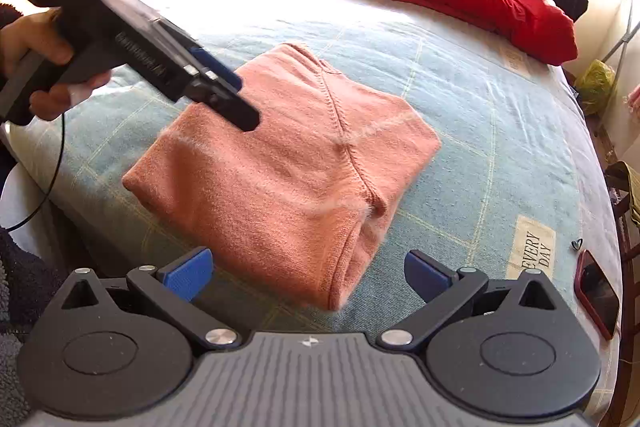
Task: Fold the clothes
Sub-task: 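Roll the right gripper and move it to the sweater's other side edge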
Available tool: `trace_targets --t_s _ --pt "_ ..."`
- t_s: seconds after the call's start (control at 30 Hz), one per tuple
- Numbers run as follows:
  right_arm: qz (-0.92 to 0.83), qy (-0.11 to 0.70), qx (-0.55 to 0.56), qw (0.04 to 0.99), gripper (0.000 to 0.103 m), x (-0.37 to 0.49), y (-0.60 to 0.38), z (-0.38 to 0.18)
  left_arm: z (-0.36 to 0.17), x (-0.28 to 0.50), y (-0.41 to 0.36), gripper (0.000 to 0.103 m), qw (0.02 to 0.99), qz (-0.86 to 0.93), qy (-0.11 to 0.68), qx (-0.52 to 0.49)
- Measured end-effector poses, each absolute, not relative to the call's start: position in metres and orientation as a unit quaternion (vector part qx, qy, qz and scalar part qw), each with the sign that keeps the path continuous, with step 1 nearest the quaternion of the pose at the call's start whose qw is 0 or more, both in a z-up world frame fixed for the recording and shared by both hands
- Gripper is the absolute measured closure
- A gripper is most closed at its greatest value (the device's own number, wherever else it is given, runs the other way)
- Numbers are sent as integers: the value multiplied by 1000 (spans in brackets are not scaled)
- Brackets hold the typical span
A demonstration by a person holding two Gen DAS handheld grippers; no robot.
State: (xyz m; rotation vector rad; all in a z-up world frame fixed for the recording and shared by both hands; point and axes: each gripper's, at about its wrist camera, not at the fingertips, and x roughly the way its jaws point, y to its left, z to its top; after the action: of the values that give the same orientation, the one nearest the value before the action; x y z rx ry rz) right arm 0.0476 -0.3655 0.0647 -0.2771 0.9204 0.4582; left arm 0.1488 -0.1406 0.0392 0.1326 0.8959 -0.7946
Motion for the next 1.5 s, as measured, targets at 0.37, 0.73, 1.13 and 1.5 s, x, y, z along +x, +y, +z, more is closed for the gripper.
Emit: trace_targets --t_s 0.37,0.73,1.13,1.5 --pt "192 416 -52 887 0 40 -384 70 4 32 -136 18 827 -379 278 308" --pt "177 392 -30 902 0 20 -382 80 -60 6 -166 20 796 -260 96 539" --pt "183 386 -32 903 0 16 -379 80 -53 24 -140 67 813 -284 190 472" --pt "179 382 104 901 20 70 -426 33 28 37 -102 46 832 -401 268 273"
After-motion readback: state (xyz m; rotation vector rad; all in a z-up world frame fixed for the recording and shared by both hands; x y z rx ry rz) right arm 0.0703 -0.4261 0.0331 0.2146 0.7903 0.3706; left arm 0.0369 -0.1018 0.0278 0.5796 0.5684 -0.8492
